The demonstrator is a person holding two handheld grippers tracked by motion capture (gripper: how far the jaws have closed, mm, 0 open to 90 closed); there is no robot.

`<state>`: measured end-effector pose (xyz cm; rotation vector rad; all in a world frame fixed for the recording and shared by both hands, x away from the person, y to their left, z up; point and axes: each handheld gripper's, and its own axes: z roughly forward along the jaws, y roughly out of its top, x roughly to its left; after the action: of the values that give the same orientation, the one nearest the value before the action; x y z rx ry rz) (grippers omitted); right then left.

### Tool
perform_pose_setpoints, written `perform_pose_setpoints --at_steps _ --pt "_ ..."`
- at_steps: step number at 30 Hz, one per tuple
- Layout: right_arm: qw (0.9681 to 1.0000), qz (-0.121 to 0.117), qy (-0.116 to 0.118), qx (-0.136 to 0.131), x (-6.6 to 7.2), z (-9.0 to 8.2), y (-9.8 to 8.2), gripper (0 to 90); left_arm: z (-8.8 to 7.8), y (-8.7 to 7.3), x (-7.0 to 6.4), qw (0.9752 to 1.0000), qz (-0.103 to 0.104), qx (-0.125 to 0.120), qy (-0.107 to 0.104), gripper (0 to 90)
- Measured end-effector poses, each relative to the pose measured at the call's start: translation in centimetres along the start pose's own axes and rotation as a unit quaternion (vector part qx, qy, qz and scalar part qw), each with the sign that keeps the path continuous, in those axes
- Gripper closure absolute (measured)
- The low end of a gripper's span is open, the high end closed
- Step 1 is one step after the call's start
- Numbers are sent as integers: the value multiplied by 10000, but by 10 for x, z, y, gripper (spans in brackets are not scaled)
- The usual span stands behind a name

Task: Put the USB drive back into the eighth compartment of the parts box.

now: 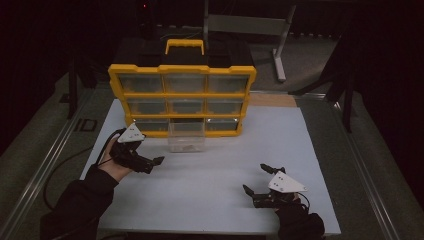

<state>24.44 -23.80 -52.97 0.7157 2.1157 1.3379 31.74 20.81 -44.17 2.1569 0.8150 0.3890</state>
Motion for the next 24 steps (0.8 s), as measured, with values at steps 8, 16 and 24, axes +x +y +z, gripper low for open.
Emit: perform_pose_setpoints --at_steps 8,16,24 --pt "10000 14 4 0 0 0 0 95 -3 -20 -6 10000 -27 4 5 3" --pt "10000 16 14 11 0 1 0 95 -1 -41 -14 10000 -59 38 -7 4" --pt "10000 9 19 16 0 1 0 95 2 -65 -22 9998 -144 54 -85 3"
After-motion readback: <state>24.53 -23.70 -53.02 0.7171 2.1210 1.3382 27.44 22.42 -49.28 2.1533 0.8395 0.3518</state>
